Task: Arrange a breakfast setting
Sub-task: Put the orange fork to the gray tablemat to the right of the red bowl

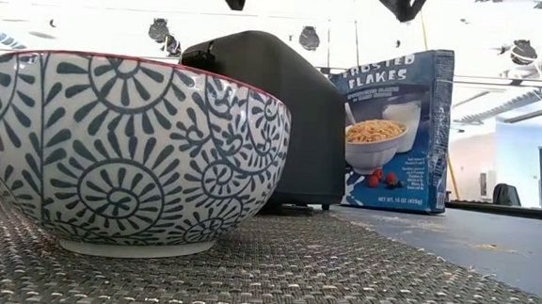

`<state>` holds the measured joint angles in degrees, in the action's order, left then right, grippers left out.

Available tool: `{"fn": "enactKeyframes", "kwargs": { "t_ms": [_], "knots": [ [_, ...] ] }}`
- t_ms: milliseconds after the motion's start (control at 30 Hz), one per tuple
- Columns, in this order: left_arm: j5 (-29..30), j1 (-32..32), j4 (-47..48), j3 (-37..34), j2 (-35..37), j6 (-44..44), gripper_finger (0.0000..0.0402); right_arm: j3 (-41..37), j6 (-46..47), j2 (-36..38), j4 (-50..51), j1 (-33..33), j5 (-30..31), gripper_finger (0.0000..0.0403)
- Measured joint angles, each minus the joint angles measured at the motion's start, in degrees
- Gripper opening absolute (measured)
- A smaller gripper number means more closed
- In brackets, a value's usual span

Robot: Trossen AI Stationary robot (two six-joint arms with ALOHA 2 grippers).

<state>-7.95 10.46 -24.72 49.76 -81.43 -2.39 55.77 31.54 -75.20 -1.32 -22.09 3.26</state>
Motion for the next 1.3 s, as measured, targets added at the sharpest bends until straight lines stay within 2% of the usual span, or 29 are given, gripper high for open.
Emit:
{"fn": "enactKeyframes", "kwargs": {
  "t_ms": [267, 367, 567, 633, 800, 967, 1067, 1300],
  "knots": [
    [0.0, 3.8, -4.7, 0.0, 0.0, 13.3, 0.0143, 0.0, 9.8, 4.0, -7.7, 4.0, -16.8, 0.0],
    [0.1, 4.7, -7.8, 0.0, 0.0, 18.1, 0.0143, 0.0, 16.6, 4.2, -10.8, 5.0, -20.0, 0.0002],
    [0.9, 5.5, -11.5, 0.0, 0.0, 34.0, 0.0143, 0.0, 27.2, 4.2, -16.3, 6.2, -20.0, 0.0003],
    [2.6, 5.6, -12.9, 0.0, 0.0, 38.6, 0.0143, 0.0, 28.2, 4.2, -17.4, 6.3, -20.1, 0.0004],
    [11.9, 6.4, -16.2, 0.0, 0.0, 48.5, 0.0143, 0.0, 29.5, 4.1, -17.5, 6.3, -20.1, 0.0005],
    [13.3, 6.5, -16.2, 0.0, 0.0, 59.7, 0.0143, 0.0, 29.2, 4.1, -17.7, 6.7, -20.1, 0.0005],
    [13.4, 6.4, -16.3, 0.0, 0.0, 63.3, 0.0143, 0.0, 28.8, 4.1, -17.7, 7.3, -20.1, 0.0005],
    [13.8, 5.8, -16.3, 0.0, 0.0, 63.8, 0.0143, 0.1, 25.9, 3.5, -17.8, 8.4, -20.1, 0.0006]
  ]
}}
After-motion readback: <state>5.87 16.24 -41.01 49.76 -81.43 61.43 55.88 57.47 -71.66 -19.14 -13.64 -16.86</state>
